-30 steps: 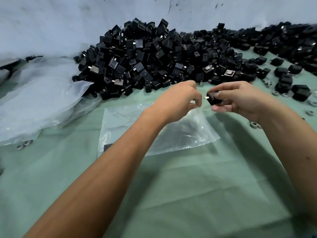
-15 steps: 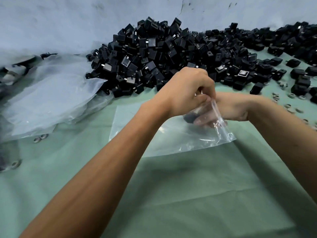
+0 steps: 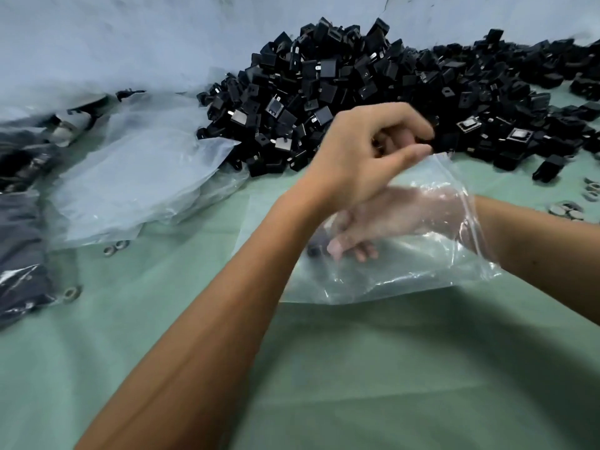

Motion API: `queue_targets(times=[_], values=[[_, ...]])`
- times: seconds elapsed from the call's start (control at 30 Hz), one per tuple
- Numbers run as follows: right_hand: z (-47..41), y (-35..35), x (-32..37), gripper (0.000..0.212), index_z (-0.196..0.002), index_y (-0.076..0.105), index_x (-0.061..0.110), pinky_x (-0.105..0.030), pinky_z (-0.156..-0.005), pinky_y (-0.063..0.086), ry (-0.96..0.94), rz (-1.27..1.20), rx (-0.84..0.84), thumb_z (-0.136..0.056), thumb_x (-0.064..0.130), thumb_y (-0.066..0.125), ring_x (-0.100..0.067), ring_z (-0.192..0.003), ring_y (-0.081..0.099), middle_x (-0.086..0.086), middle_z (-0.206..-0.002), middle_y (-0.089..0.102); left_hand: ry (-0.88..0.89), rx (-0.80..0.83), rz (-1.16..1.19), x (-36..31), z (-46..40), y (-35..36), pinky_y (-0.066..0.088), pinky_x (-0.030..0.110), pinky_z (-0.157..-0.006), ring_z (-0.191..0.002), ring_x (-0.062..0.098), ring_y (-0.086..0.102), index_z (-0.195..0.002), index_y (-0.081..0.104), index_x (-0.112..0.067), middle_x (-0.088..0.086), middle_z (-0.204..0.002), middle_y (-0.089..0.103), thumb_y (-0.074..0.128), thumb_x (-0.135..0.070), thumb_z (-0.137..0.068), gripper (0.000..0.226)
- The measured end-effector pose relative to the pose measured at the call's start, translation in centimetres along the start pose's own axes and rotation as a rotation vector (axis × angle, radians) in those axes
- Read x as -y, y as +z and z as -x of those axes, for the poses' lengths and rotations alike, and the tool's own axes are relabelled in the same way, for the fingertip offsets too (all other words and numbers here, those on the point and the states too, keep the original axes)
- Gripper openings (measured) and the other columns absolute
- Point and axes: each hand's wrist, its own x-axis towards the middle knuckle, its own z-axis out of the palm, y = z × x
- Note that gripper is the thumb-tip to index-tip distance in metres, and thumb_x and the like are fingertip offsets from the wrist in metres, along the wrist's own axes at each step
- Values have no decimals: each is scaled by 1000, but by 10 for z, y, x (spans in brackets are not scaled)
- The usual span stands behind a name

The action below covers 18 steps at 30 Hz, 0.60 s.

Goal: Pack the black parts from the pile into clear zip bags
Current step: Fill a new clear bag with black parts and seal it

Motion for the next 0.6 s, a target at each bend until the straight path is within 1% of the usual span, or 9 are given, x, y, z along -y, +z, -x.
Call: queue_targets(times=[0.1, 0.2, 0.27, 0.33, 0.4, 0.43, 0.47, 0.53, 0.6], values=[[-14, 4, 2, 24, -113, 75, 14, -20, -50, 53, -2, -29, -35, -90, 22, 75, -20, -62, 69, -12, -90, 79, -224, -176, -6, 48, 25, -31, 51, 28, -70, -73, 11, 62, -94, 76, -6, 3, -82, 71, 73, -13, -91, 9], [-23, 4, 0, 30, -111, 75, 31, -18, -49, 52, -4, -36, -28, -81, 30, 75, -15, -58, 68, -8, -91, 79, -430, -265, -51, 91, 56, -63, 55, 41, -79, -79, 24, 67, -94, 77, -8, 12, -87, 74, 72, -17, -94, 10], [-29, 4, -3, 26, -103, 76, 41, -17, -45, 49, -15, 24, -35, -79, 34, 77, -13, -52, 66, -5, -86, 79, -495, -286, -41, 107, 68, -77, 55, 34, -80, -81, 13, 67, -96, 78, -7, 10, -90, 76, 69, -17, -97, 13], [-39, 15, -2, 21, -98, 78, 41, -20, -45, 51, -95, 63, -130, -80, 30, 80, -12, -52, 66, -4, -82, 79, -517, -280, -14, 114, 74, -83, 52, 20, -74, -80, 2, 65, -98, 78, -4, 5, -88, 75, 63, -17, -101, 20], [-50, 29, -1, 16, -98, 81, 19, -23, -60, 58, -230, 14, -300, -83, 14, 81, -6, -65, 71, -3, -80, 77, -551, -282, -3, 118, 78, -82, 49, 15, -72, -74, -3, 63, -99, 77, -1, 0, -84, 72, 59, -17, -103, 25], [-55, 34, -1, 16, -99, 79, 6, -19, -67, 57, -271, 32, -336, -84, 7, 80, 0, -72, 70, -2, -84, 75, -561, -288, 1, 120, 79, -81, 50, 16, -73, -74, -3, 62, -98, 78, 0, -1, -82, 72, 59, -17, -103, 25], [-59, 37, -1, 18, -102, 78, 2, -15, -72, 53, -276, 112, -345, -86, 9, 80, 3, -77, 67, 1, -90, 74, -561, -294, 5, 122, 79, -80, 50, 17, -73, -74, -1, 62, -97, 78, 0, -1, -81, 71, 59, -16, -103, 25], [-66, 40, 5, 25, -109, 78, 6, -12, -83, 49, -251, 313, -321, -88, 18, 80, 5, -88, 62, 4, -106, 71, -559, -303, 17, 124, 79, -79, 49, 18, -72, -75, 1, 62, -95, 78, 0, 0, -80, 70, 60, -16, -103, 25], [-73, 44, 9, 28, -117, 76, 5, -22, -99, 45, -279, 350, -336, -89, 11, 78, -13, -109, 63, -7, -119, 69, -560, -295, 35, 125, 78, -80, 50, 20, -73, -75, 4, 63, -93, 78, 0, 2, -79, 71, 61, -17, -102, 26]])
